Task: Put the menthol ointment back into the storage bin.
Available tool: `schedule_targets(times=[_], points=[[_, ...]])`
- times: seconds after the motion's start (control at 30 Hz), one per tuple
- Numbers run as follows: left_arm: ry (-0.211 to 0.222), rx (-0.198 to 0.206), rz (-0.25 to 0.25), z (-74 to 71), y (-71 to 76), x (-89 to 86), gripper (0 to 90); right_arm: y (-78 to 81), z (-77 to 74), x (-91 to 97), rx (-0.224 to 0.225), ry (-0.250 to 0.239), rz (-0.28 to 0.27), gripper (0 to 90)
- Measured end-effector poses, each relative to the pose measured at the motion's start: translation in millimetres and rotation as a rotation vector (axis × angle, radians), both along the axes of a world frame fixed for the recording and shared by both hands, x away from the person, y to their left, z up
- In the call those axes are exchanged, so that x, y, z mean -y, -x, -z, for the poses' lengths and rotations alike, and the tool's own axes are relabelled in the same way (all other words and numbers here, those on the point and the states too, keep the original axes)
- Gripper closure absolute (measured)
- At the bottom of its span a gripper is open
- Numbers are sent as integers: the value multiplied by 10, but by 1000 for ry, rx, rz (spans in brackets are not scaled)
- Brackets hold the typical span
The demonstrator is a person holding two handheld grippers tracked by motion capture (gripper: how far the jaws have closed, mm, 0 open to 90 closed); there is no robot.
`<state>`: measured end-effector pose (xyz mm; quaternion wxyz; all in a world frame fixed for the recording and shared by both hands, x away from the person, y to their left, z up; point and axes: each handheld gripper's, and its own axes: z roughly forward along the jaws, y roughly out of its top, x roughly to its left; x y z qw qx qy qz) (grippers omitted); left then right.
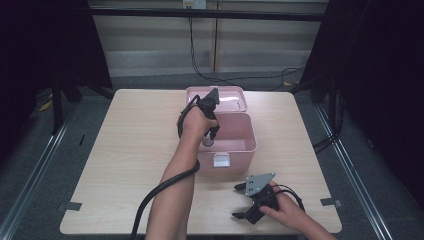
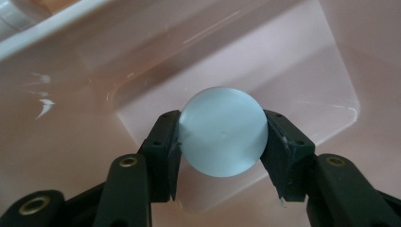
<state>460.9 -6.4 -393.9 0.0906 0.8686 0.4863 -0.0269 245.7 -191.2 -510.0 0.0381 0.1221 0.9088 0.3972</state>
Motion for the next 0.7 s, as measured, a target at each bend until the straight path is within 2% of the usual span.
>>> schedule_targets(times=[0.53,0.7], points=[[-14,-1,-54,193,-34,5,506,-1,0,0,0,0,0,112],[-18,19,-64,238,-47,3,506,-1,0,0,0,0,-1,112]])
